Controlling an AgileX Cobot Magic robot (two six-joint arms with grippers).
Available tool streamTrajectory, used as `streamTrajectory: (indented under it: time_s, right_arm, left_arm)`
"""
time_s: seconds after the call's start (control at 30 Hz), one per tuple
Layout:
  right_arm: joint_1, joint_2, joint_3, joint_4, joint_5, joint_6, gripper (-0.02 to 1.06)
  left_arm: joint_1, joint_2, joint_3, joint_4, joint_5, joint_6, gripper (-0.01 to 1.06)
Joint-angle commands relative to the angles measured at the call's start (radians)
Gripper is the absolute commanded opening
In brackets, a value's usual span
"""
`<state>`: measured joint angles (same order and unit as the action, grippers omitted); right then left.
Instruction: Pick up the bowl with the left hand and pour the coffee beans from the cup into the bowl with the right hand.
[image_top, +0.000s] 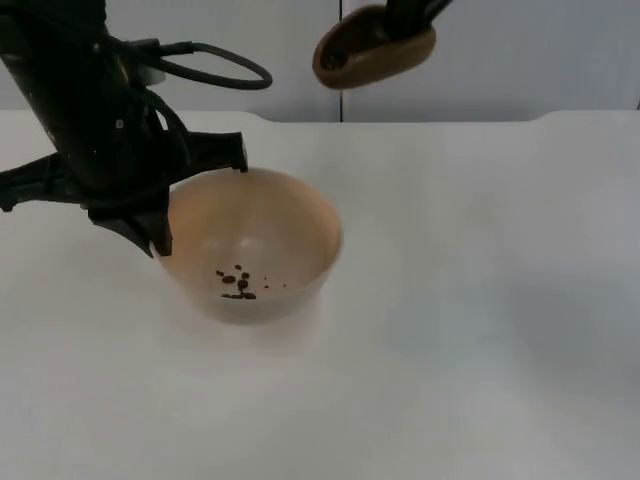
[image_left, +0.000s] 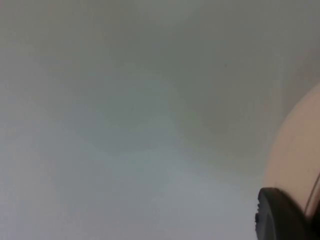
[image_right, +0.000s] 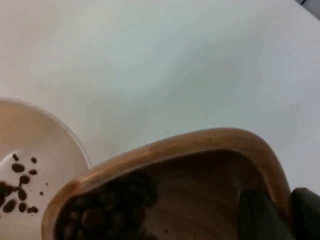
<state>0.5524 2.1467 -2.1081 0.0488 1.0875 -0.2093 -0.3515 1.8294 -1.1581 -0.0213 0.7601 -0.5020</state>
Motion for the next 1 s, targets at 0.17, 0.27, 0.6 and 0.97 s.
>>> streamTrajectory:
  time_s: [0.17, 0.27, 0.6, 0.97]
  right_arm:
    - [-0.045, -0.010, 0.172, 0.043, -0.177, 0.014, 0.00]
    - [-0.053, -0.010, 0.232, 0.043, -0.241, 0.017, 0.00]
    - [-0.072, -0.010, 0.435, 0.069, -0.448, 0.047, 0.00]
    - [-0.091, -0.010, 0.614, 0.069, -0.644, 0.092, 0.00]
  left_arm:
    - [0.120, -0.014, -0.005, 0.021, -0.034, -0.024, 0.00]
    - [0.150, -0.014, -0.005, 0.021, -0.043, -0.018, 0.00]
    - [0.192, -0.003, -0.005, 0.029, -0.075, 0.003, 0.00]
    - [0.192, 0.082, -0.003, 0.027, -0.104, 0.007, 0.00]
